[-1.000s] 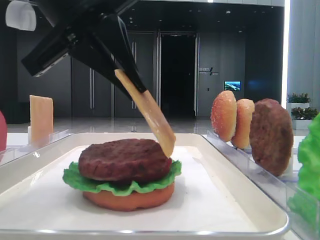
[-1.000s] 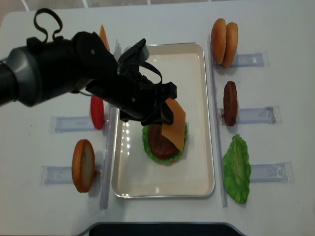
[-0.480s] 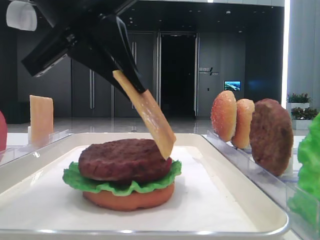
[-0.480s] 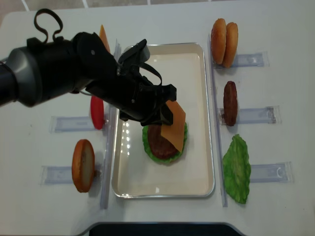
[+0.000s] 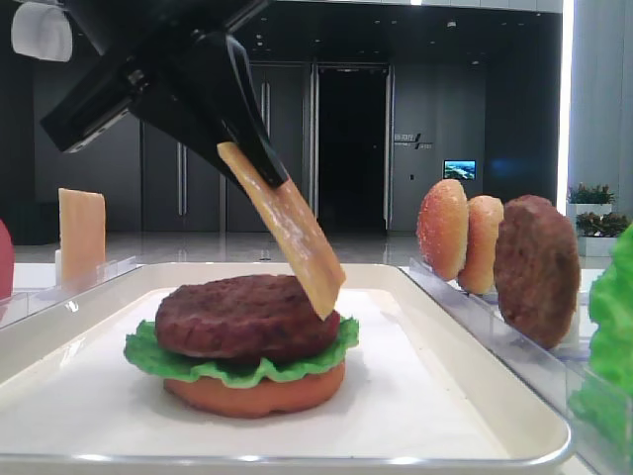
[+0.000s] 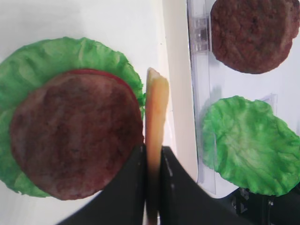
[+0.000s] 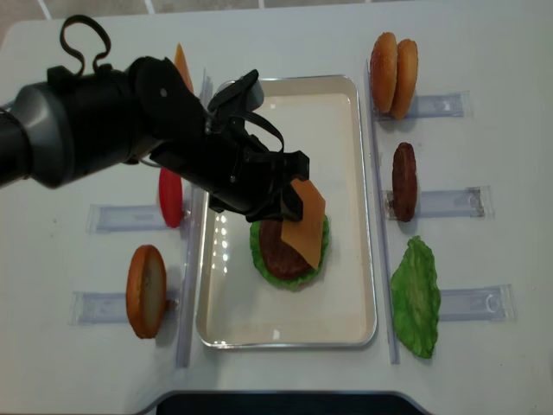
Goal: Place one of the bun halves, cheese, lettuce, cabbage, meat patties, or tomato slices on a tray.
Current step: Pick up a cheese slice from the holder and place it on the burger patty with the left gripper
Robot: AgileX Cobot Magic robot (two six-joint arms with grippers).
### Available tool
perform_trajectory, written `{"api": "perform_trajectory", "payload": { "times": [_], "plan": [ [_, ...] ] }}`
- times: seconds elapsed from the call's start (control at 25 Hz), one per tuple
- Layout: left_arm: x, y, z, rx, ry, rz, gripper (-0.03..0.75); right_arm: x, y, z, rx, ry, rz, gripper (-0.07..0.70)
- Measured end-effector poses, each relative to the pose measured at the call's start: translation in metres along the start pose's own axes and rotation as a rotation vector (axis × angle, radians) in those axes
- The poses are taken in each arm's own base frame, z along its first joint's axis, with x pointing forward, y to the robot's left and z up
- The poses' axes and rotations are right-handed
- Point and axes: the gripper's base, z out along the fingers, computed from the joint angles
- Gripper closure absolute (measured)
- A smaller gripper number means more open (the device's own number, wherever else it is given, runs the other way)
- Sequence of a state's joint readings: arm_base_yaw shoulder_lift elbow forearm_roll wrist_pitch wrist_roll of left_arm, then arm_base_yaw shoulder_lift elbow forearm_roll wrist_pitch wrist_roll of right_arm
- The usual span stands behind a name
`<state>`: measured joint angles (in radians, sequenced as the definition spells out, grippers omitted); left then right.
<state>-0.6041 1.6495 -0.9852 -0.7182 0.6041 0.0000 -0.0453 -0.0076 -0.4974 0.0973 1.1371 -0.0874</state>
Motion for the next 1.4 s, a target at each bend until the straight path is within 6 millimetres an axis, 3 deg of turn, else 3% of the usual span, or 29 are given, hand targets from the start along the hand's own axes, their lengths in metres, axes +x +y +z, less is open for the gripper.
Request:
{"api": "perform_trajectory", "payload": {
  "times": [1.4],
  "plan": [
    [0.0012, 0.0042, -0.0001, -0.046, 0.015, 0.075, 0.673, 0.0, 0.0, 0.0, 0.0, 0.0, 0.0, 0.171]
  ]
}}
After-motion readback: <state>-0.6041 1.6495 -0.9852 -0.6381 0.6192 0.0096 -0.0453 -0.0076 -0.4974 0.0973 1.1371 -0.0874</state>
